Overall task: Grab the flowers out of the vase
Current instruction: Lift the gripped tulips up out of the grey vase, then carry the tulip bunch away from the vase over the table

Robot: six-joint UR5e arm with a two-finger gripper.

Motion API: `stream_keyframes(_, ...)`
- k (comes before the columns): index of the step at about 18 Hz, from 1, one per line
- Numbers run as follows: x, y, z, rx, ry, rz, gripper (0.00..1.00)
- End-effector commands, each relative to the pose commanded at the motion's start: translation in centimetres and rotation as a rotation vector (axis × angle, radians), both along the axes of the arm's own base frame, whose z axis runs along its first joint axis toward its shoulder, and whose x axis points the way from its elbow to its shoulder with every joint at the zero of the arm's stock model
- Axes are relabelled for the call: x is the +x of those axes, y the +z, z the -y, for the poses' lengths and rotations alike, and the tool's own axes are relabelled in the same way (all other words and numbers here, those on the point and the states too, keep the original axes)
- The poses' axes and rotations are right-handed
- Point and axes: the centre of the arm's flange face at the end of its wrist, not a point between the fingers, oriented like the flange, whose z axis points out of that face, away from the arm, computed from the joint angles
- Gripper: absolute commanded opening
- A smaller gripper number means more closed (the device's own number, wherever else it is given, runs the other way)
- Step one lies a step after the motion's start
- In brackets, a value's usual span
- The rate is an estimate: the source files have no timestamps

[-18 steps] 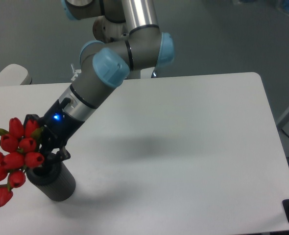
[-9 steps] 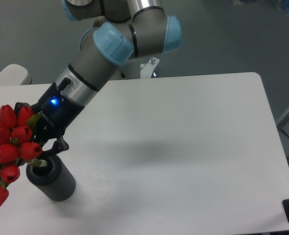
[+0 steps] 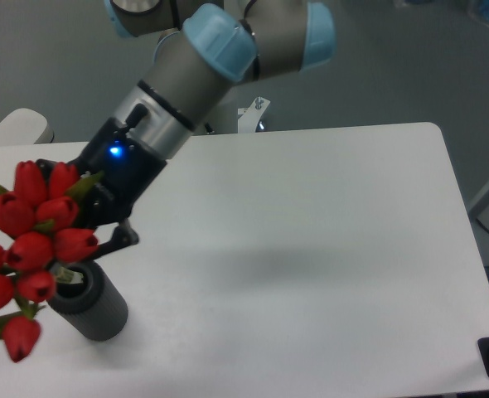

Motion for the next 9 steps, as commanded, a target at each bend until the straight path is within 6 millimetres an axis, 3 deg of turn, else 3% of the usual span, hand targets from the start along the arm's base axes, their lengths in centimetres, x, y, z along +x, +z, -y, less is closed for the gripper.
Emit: stream_keyframes(9,-8.9,-3.8,2.8,-0.024,0.097,-0.013,0.29)
